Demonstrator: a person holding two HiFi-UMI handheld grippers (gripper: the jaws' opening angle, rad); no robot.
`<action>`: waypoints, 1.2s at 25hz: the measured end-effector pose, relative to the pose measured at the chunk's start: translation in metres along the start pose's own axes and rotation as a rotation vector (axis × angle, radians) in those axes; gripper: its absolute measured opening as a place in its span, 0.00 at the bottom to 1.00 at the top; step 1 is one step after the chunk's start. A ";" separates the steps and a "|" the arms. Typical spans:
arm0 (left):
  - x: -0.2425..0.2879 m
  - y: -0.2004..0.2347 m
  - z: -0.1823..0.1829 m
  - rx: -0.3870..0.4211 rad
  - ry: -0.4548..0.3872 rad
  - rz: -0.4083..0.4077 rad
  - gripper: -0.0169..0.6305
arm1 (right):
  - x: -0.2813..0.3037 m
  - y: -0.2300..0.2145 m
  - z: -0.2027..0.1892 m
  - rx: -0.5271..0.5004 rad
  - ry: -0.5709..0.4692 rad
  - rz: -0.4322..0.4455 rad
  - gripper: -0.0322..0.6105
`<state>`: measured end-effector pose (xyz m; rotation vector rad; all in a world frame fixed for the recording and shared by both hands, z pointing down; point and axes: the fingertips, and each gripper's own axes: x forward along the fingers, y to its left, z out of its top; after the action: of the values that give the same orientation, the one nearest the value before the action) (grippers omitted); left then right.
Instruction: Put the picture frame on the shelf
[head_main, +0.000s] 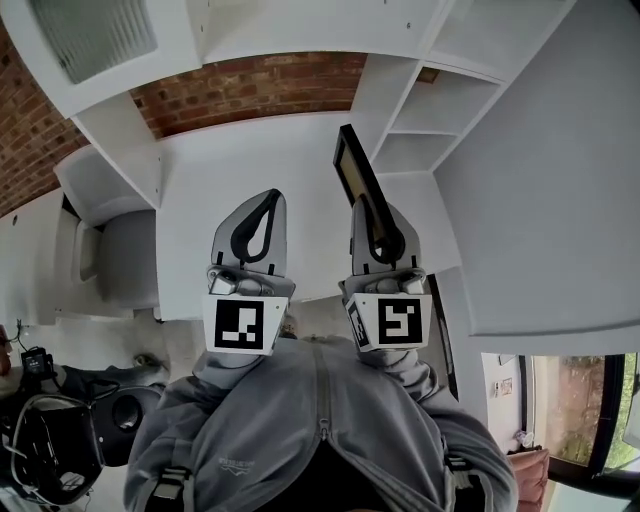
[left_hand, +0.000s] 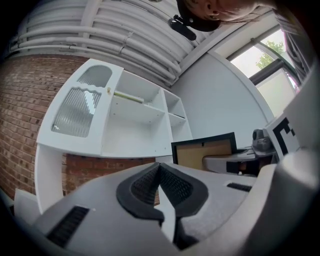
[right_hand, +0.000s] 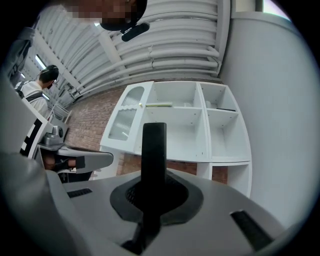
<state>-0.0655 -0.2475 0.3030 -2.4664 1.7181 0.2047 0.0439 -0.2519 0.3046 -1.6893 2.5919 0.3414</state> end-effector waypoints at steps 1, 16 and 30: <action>0.007 0.011 -0.002 -0.006 0.002 -0.006 0.04 | 0.011 0.003 0.000 -0.006 0.003 -0.007 0.10; 0.054 0.034 0.015 0.023 -0.012 0.004 0.04 | 0.067 -0.022 0.018 -0.029 -0.033 0.009 0.10; 0.093 0.035 0.038 0.079 -0.045 0.051 0.04 | 0.110 -0.045 0.042 -0.032 -0.123 0.087 0.10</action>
<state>-0.0684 -0.3379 0.2477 -2.3461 1.7380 0.1926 0.0349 -0.3601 0.2400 -1.5158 2.5886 0.4757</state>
